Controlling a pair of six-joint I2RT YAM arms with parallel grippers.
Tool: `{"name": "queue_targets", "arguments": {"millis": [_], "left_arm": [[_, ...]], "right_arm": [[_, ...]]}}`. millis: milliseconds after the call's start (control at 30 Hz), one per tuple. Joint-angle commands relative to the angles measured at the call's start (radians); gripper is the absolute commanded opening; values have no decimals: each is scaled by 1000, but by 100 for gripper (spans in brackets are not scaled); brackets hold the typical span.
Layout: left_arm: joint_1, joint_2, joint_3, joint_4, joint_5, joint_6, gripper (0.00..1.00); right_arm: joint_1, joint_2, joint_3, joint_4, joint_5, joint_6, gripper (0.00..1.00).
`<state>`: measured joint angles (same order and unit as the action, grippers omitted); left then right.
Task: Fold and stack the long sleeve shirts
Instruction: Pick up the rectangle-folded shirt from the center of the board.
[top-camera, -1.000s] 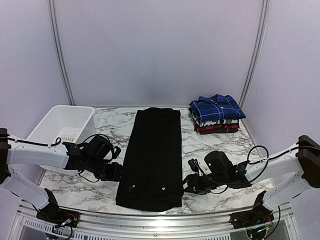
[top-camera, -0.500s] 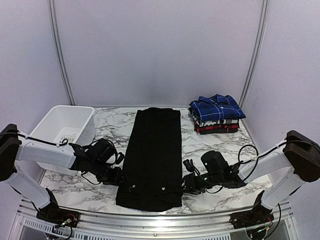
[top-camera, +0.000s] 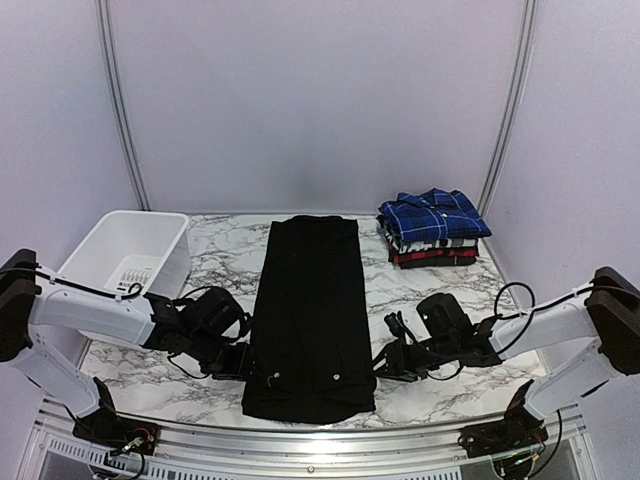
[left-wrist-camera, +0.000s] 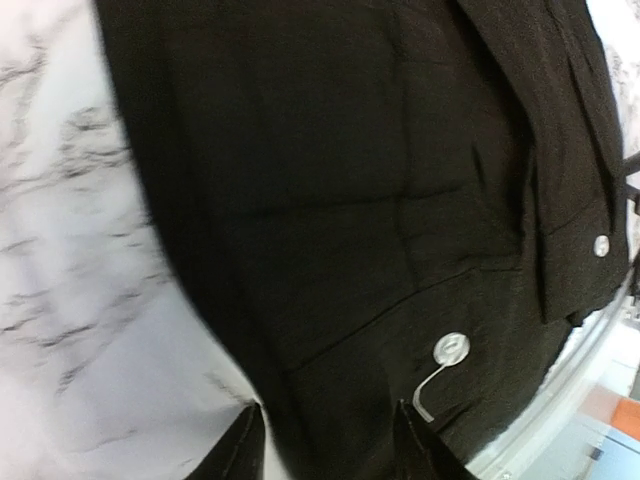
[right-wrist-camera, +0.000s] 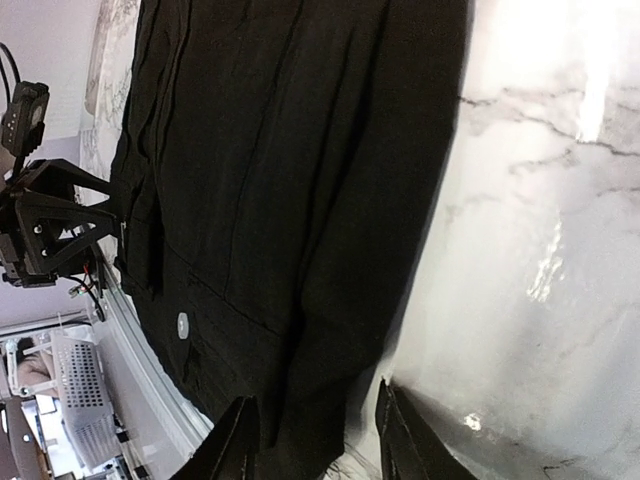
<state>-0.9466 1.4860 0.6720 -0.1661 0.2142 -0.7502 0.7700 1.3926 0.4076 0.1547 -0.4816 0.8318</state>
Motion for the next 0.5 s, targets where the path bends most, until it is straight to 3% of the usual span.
{"name": "queue_targets", "arguments": {"millis": [0, 267, 467], "left_arm": [[0, -56, 2, -144, -101, -22, 50], [0, -9, -19, -89, -65, -22, 51], [-8, 25, -40, -33, -20, -48, 39]], "right_arm": [[-1, -4, -21, -25, -23, -14, 42], [56, 39, -10, 34, -38, 34, 44], [100, 59, -22, 88, -39, 79, 42]]}}
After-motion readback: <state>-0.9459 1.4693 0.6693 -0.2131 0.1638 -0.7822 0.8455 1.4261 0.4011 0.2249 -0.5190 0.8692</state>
